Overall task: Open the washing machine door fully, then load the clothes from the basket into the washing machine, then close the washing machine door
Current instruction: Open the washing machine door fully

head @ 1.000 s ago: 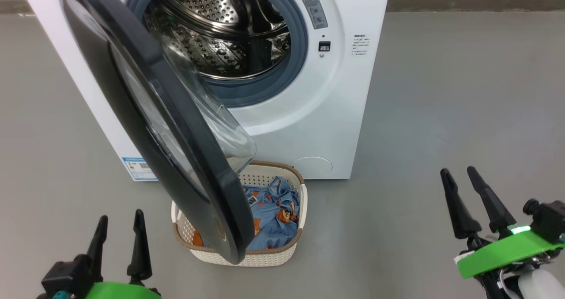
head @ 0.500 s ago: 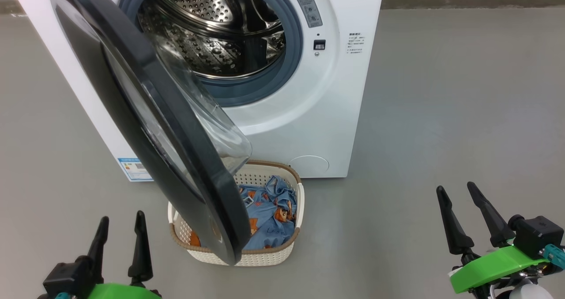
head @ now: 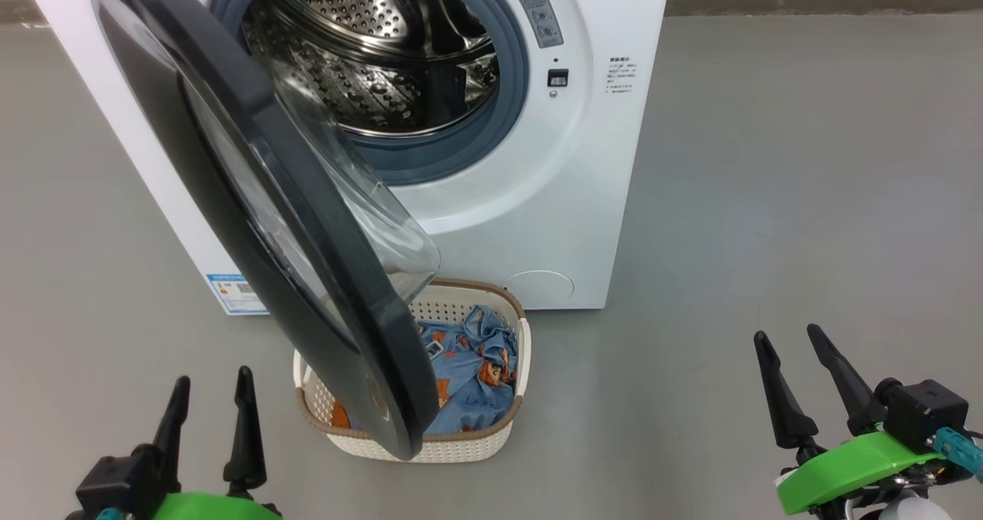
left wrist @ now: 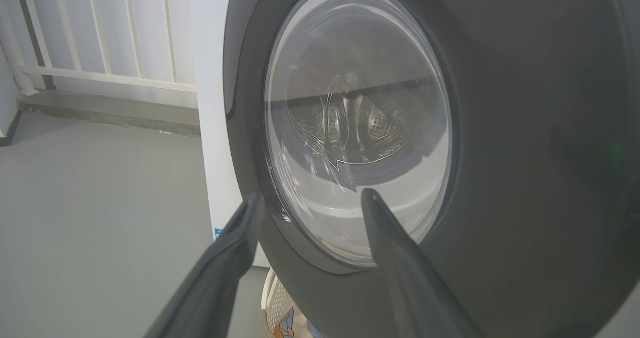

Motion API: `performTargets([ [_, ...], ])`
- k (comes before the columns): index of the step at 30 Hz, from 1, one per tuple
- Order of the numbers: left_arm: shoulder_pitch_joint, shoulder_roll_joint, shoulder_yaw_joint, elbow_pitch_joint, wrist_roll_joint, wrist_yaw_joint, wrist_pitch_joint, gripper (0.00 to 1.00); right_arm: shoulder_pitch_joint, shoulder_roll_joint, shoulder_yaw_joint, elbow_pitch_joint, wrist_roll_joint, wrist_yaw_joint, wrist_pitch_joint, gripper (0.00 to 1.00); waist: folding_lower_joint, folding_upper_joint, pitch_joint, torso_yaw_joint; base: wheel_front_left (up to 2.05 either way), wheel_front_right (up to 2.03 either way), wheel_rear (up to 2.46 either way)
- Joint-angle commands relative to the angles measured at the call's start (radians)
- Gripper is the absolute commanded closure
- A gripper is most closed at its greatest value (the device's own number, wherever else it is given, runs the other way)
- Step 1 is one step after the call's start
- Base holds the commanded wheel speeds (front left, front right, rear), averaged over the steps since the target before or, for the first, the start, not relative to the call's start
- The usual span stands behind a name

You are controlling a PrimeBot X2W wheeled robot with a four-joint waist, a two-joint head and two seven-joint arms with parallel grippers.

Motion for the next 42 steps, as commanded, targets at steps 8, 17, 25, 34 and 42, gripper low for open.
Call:
performTargets([
  [8, -0.039, 0.017, 0.032, -0.020, 0.008, -0.003, -0.006, 0.00, -0.034, -0.003, 0.026, -0.011, -0.015, 0.002, -0.012, 0.00, 0.0000, 0.0000, 0.000, -0.002, 0.00, 0.00, 0.00],
  [17, -0.042, 0.017, 0.033, -0.026, 0.008, -0.004, -0.006, 0.18, -0.040, -0.001, 0.027, -0.007, -0.005, 0.002, -0.012, 0.00, 0.0000, 0.0000, 0.006, -0.006, 0.00, 0.00, 0.00],
  [25, -0.056, 0.017, 0.021, -0.100, 0.010, -0.005, -0.006, 1.00, -0.044, 0.005, 0.025, -0.010, -0.009, 0.002, -0.012, 0.00, 0.0000, 0.0000, 0.008, -0.009, 0.00, 0.00, 0.00],
  [34, -0.078, 0.017, -0.035, -0.290, 0.018, 0.001, -0.006, 1.00, -0.045, 0.006, 0.026, -0.013, -0.010, 0.002, -0.012, 0.00, 0.0000, 0.0000, 0.005, -0.009, 0.00, 0.00, 0.00],
  [42, -0.087, 0.017, -0.173, -0.461, 0.023, -0.002, -0.006, 1.00, -0.046, 0.010, 0.032, -0.016, -0.008, 0.002, -0.012, 0.00, 0.0000, 0.0000, 0.003, -0.013, 0.00, 0.00, 0.00],
])
